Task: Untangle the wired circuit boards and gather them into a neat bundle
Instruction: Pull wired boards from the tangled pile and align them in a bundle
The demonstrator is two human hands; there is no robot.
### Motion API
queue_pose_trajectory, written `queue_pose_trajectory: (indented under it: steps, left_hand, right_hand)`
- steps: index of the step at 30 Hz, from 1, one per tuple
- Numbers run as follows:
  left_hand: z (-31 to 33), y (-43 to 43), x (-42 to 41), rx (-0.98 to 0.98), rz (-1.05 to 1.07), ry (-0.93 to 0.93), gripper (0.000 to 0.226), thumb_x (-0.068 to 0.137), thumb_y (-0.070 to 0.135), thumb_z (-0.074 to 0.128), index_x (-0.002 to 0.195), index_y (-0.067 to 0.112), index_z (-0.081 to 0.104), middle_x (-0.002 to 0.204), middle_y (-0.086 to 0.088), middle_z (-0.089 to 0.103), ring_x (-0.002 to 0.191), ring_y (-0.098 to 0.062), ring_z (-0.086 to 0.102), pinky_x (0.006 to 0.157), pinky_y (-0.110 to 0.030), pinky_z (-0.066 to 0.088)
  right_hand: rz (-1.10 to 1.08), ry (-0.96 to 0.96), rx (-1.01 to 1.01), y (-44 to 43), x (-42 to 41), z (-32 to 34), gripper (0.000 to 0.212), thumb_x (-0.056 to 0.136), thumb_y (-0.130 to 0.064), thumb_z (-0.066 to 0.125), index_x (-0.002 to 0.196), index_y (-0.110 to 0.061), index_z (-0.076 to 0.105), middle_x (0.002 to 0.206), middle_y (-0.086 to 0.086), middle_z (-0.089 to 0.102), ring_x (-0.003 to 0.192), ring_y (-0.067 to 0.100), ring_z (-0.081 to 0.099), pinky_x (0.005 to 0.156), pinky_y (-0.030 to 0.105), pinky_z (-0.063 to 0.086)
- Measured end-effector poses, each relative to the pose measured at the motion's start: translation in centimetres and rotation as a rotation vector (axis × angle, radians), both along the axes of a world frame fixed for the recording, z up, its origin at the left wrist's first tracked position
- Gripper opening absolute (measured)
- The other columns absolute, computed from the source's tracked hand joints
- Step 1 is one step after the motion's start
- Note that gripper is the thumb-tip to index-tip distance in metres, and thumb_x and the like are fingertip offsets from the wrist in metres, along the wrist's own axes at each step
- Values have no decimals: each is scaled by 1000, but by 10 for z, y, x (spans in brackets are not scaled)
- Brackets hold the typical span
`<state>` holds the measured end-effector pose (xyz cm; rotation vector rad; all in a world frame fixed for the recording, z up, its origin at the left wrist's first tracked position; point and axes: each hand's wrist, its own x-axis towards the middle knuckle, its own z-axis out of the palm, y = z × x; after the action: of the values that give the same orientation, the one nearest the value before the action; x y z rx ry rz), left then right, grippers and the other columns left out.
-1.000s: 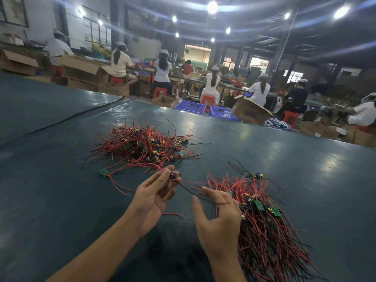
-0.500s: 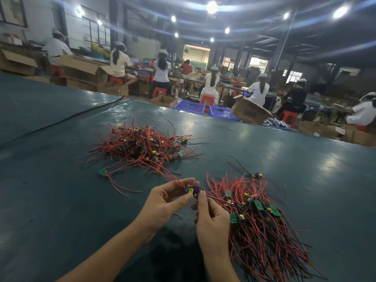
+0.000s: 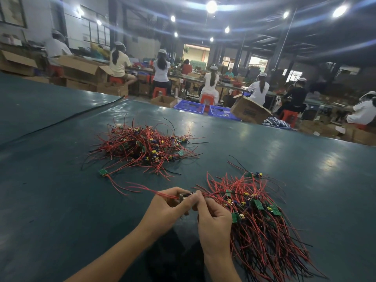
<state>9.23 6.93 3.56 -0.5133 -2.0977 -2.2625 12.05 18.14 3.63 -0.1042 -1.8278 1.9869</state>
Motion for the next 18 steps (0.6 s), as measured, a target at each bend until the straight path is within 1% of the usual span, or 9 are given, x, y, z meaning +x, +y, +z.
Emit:
queue_pose_trajectory:
  steps: [2, 4, 6, 7, 8, 10, 12, 15, 18]
  left_hand:
    - [-1, 0, -1, -35, 32, -8, 37, 71, 53, 71, 73, 16, 73, 71, -4, 73, 61, -14, 66, 57, -19, 49]
    - [-1, 1, -1, -42, 55, 2, 35, 72, 52, 68, 66, 17, 72, 67, -6, 72, 59, -13, 65, 56, -19, 47]
    - [0, 2, -1, -42, 47, 12, 33, 74, 49, 69, 65, 18, 73, 64, -7, 71, 58, -12, 65, 56, -19, 47]
    - [1, 3, -1, -51, 36, 15, 32, 77, 48, 71, 66, 17, 74, 64, -7, 71, 58, -13, 65, 57, -20, 48]
    - [1, 4, -1, -59, 28, 15, 33, 80, 46, 73, 67, 15, 74, 63, -8, 71, 58, -13, 65, 58, -22, 49]
    - [4, 3, -1, -63, 20, -1, 35, 81, 43, 72, 69, 10, 73, 62, -9, 70, 58, -15, 64, 59, -26, 51]
    - [8, 0, -2, -48, -2, -24, 35, 80, 42, 73, 68, 9, 74, 62, -10, 70, 59, -18, 64, 61, -30, 52]
    - [14, -6, -2, -22, -27, -36, 32, 78, 39, 69, 65, 10, 74, 61, -11, 68, 57, -19, 63, 60, -32, 54]
    - [16, -5, -1, 5, -13, -77, 34, 77, 42, 71, 63, 11, 73, 61, -11, 68, 56, -17, 62, 60, -30, 52]
  right_hand:
    - [10, 8, 4, 0, -1, -1, 29, 92, -14, 64, 67, -18, 77, 69, 17, 69, 66, 29, 61, 71, 44, 52]
    - [4, -26, -34, 2, -2, -2, 27, 91, -15, 65, 67, -17, 77, 69, 19, 68, 68, 27, 60, 71, 43, 51]
    - [4, -85, -149, 4, -4, 0, 25, 91, -16, 65, 69, -14, 78, 71, 19, 70, 70, 29, 64, 72, 42, 53]
    - [3, -117, -215, 6, -5, 1, 24, 90, -17, 66, 71, -14, 79, 72, 17, 71, 69, 28, 66, 68, 39, 55]
    - [-6, -141, -267, 9, -7, 3, 22, 90, -17, 67, 72, -15, 79, 69, 12, 70, 64, 26, 63, 61, 34, 54]
    - [-60, -171, -342, 17, -10, 6, 20, 88, -18, 69, 72, -16, 80, 60, 1, 63, 49, 14, 47, 45, 24, 41]
    - [-120, -173, -433, 30, -13, 9, 21, 88, -18, 69, 71, -13, 79, 54, -5, 58, 41, 5, 34, 36, 18, 30]
    - [-178, -120, -583, 51, -16, 13, 18, 91, -16, 64, 79, -8, 75, 60, -4, 57, 36, 2, 30, 33, 15, 26]
    - [-217, -99, -618, 57, -17, 11, 17, 93, -18, 63, 84, -9, 73, 66, -5, 60, 36, 2, 29, 34, 15, 28]
